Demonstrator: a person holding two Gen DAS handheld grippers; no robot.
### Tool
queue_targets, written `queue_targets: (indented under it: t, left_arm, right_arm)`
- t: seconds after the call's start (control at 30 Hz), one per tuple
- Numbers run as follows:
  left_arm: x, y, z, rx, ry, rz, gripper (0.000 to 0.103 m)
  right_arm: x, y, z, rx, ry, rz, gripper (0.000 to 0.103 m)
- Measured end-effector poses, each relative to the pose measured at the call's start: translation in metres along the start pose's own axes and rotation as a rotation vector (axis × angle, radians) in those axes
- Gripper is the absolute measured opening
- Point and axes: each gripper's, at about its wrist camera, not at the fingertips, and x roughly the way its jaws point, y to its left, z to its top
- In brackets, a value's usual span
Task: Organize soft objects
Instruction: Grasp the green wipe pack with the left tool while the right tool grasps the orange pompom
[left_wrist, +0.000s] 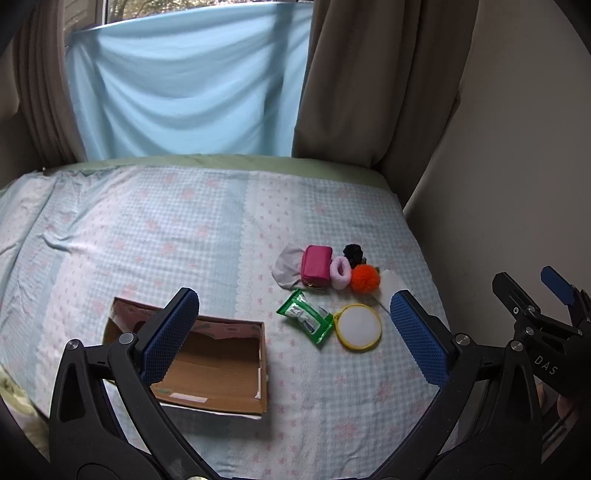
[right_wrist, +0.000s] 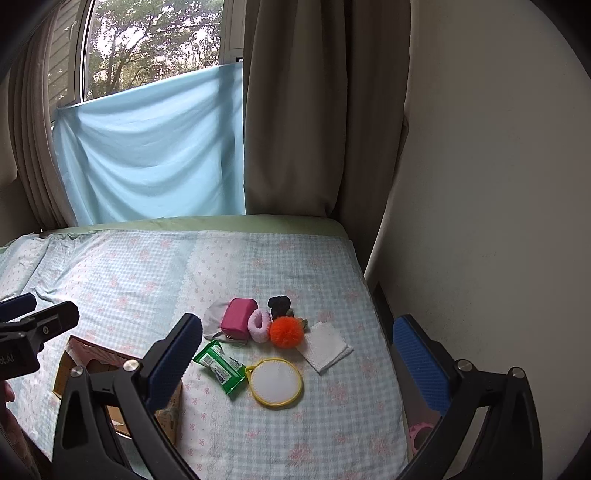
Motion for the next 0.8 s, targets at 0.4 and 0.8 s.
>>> queue_targets:
  t: [0.4, 0.8]
  left_arm:
    - [0.196, -0.039, -0.033, -0.176, 0.307, -0.017, 0.103]
    - [0.340, -0.022, -0.095, -0.486, 0.446, 0.090, 0.093]
  right_arm:
    - [0.161, -0.044, -0.017, -0.142, 0.137, 0.098, 0.103]
    - [0.301, -0.034, -0.040, -0.270, 0.265, 0.255, 0.103]
